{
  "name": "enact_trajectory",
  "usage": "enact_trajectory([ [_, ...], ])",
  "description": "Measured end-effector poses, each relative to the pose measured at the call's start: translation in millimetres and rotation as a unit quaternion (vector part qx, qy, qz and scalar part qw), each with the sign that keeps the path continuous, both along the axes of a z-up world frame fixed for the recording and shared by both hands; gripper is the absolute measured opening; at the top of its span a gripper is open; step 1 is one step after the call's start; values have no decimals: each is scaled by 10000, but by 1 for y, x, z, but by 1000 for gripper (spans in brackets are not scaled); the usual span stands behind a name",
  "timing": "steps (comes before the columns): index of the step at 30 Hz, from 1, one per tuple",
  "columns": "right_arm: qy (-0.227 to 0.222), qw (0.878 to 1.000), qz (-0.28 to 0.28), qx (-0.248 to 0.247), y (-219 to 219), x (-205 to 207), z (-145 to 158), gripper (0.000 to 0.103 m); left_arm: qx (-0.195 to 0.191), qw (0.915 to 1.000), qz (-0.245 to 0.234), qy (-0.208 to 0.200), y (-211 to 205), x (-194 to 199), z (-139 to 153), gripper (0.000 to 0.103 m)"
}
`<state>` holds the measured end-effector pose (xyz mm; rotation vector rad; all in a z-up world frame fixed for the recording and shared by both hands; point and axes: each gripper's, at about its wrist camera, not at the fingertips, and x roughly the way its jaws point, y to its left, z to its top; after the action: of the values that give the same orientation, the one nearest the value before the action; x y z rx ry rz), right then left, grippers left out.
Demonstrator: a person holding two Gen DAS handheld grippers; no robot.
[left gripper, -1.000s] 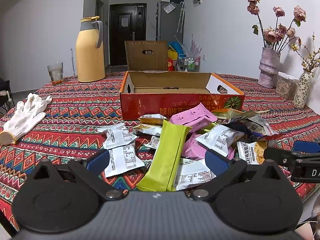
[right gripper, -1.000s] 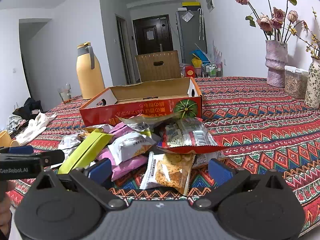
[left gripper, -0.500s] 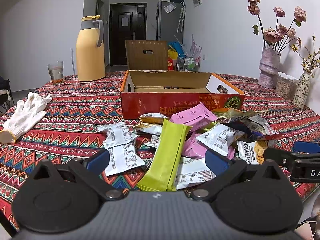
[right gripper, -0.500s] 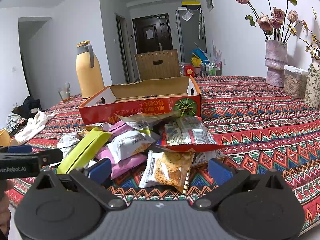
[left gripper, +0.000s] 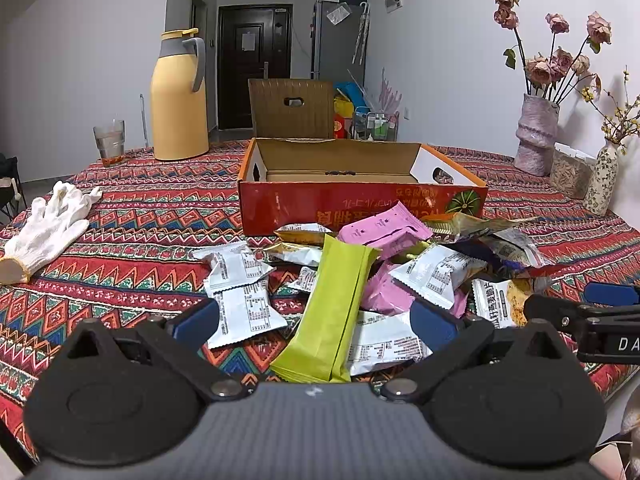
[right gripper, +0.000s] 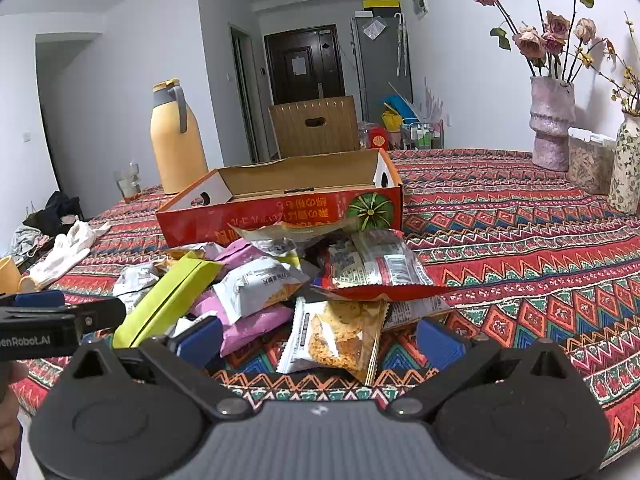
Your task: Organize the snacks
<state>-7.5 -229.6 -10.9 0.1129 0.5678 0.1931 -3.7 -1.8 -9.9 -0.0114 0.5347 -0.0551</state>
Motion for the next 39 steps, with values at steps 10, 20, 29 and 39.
enact_trajectory([
  [10,25,10000,-2,-7,0,0,-1,103,-2,10000,1,2,0,-1,0,103],
  [20,0,10000,-3,-10,0,0,-1,103,-40,10000,-62,-2,-1,-3,-2,103],
  [29,15,10000,-11,-20,1,0,-1,103,-60,9999,-88,19,1,-1,-1,103],
  [39,-6,10000,35,-38,2,0,0,93,-61,9999,-87,21,1,-1,-1,103],
])
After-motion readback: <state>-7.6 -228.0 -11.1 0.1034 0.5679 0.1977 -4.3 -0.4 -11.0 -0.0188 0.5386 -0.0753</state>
